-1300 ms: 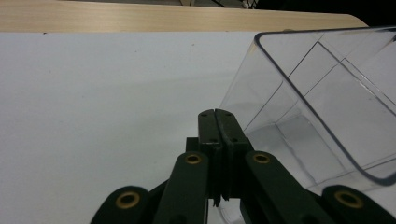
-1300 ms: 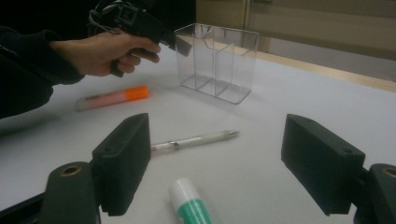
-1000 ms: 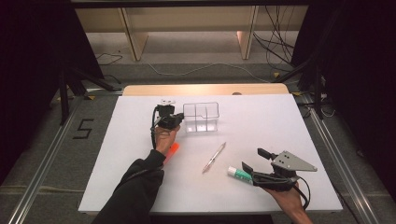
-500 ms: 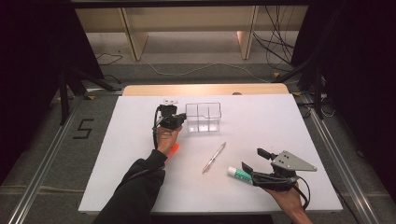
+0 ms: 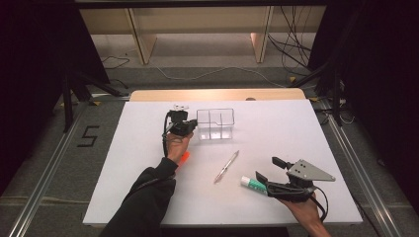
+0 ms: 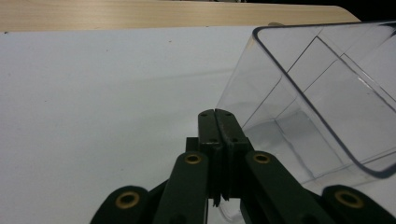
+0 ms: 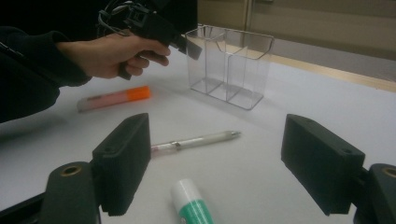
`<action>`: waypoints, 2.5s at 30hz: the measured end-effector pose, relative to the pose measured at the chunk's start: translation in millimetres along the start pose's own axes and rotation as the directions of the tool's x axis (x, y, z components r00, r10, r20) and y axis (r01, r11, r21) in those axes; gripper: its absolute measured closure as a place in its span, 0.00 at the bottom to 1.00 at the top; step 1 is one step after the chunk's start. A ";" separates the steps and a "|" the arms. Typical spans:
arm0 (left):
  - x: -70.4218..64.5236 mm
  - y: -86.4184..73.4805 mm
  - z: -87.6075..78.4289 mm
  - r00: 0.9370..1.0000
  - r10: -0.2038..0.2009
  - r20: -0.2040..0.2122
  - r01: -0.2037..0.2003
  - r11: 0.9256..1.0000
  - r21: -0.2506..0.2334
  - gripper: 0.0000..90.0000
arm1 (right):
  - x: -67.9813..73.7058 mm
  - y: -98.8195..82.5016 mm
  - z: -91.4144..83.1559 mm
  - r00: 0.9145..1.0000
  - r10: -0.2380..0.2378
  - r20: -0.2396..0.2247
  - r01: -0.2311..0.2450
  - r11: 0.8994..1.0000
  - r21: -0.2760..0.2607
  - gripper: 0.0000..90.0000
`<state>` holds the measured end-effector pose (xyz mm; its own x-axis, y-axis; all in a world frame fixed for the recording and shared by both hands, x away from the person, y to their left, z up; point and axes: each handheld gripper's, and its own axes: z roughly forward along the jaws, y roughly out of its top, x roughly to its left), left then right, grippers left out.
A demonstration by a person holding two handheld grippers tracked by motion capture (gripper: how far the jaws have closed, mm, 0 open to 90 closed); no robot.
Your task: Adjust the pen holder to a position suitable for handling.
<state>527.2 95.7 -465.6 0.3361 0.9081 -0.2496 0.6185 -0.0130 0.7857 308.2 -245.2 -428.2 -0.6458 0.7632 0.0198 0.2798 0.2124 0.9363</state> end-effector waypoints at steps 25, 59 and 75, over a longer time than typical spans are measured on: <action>30.1 3.9 -54.8 1.000 -0.019 0.015 0.019 1.000 -0.009 0.58 | 0.8 0.0 0.8 1.000 0.003 0.000 -0.003 1.000 -0.005 0.28; 32.8 0.1 -107.6 0.996 0.057 0.062 -0.061 0.997 0.057 0.34 | 0.8 1.1 3.5 1.000 -0.001 -0.007 0.001 1.000 -0.003 0.28; 10.7 -7.1 -119.5 0.990 0.087 0.109 -0.098 0.991 0.096 0.28 | -0.8 0.2 0.8 1.000 0.012 -0.001 -0.012 1.000 -0.014 0.28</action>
<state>441.5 155.5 -406.3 0.4643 0.8523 -0.2407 0.6480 -0.1416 0.7484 309.3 -245.2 -428.3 -0.6432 0.7650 0.0319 0.2779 0.1945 0.9407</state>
